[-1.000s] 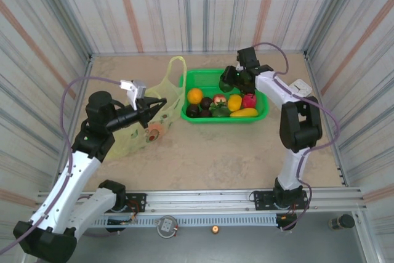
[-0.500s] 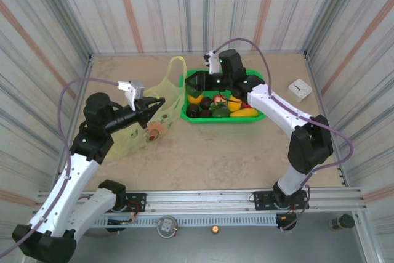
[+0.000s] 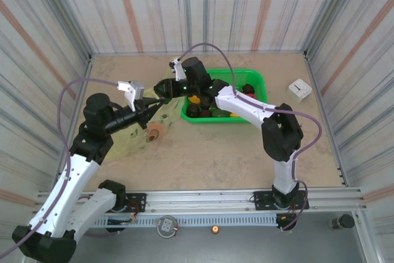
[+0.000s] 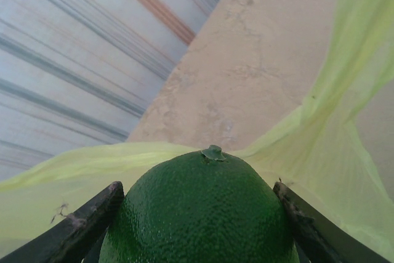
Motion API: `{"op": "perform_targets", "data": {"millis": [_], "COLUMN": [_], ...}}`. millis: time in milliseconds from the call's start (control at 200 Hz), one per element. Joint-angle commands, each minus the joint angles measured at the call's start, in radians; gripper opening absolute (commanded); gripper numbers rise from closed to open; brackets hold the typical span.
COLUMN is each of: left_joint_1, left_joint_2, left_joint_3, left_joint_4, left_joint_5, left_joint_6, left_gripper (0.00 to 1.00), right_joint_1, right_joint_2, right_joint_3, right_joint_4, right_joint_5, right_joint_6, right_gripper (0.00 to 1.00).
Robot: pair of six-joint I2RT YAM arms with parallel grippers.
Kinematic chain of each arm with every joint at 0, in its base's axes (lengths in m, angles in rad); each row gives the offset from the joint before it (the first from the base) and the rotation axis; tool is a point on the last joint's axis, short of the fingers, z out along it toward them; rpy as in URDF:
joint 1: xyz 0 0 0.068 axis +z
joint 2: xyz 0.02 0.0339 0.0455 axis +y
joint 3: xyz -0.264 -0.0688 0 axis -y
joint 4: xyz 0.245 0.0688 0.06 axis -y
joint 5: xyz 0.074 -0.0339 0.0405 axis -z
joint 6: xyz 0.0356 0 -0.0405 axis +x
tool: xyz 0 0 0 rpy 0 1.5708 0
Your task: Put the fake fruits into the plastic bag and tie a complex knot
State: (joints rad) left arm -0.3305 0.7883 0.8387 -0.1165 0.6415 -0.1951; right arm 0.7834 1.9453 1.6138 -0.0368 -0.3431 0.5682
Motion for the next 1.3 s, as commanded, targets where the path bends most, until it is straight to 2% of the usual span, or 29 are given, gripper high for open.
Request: {"op": "perform_targets", "data": {"millis": [0,125,266,336,501,636,832,1047,1102,1212,1292], "left_joint_1": [-0.004,-0.006,-0.006,-0.006,-0.007,-0.007,-0.007,-0.013,-0.014,-0.018,-0.021], "left_joint_2": [-0.021,-0.023,-0.022,-0.022,-0.021,-0.019,-0.018,-0.018,-0.019,-0.018,-0.014], "left_joint_3": [-0.006,-0.006,-0.007,-0.007,-0.007,-0.007,-0.007,-0.007,-0.007,-0.007,-0.008], "left_joint_4": [-0.012,-0.012,-0.010,-0.011,-0.015,-0.015,-0.018,-0.017,-0.017,-0.016,-0.013], "left_joint_5": [-0.011,-0.013,-0.013,-0.012,-0.014,-0.013,-0.018,-0.017,-0.020,-0.019,-0.015], "left_joint_6": [0.022,0.021,0.020,0.020,0.023,0.023,0.025,0.025,0.025,0.023,0.024], "left_gripper": [0.00,0.00,0.00,0.00,0.00,0.00,0.00,0.00,0.00,0.00,0.00], "right_joint_1": [0.027,0.053,0.046,0.037,-0.007,-0.049,-0.110,-0.209,-0.242,-0.321,-0.329], "right_joint_2": [0.009,-0.011,-0.054,-0.070,-0.151,-0.214,-0.328,-0.448,-0.453,-0.442,-0.379], "right_joint_3": [-0.015,-0.069,-0.120,-0.128,-0.190,-0.217,-0.283,-0.414,-0.435,-0.501,-0.452], "right_joint_4": [0.069,0.099,0.106,0.098,0.133,0.133,0.064,-0.025,-0.074,-0.086,-0.196], "right_joint_5": [0.075,0.074,0.080,0.069,0.032,-0.042,-0.075,-0.049,-0.039,-0.099,-0.085], "right_joint_6": [0.029,0.030,0.020,0.012,0.019,0.007,-0.035,-0.057,-0.057,-0.011,-0.038], "right_gripper": [0.60,0.76,0.79,0.77,0.51,0.40,0.40,0.39,0.39,0.42,0.48]}}
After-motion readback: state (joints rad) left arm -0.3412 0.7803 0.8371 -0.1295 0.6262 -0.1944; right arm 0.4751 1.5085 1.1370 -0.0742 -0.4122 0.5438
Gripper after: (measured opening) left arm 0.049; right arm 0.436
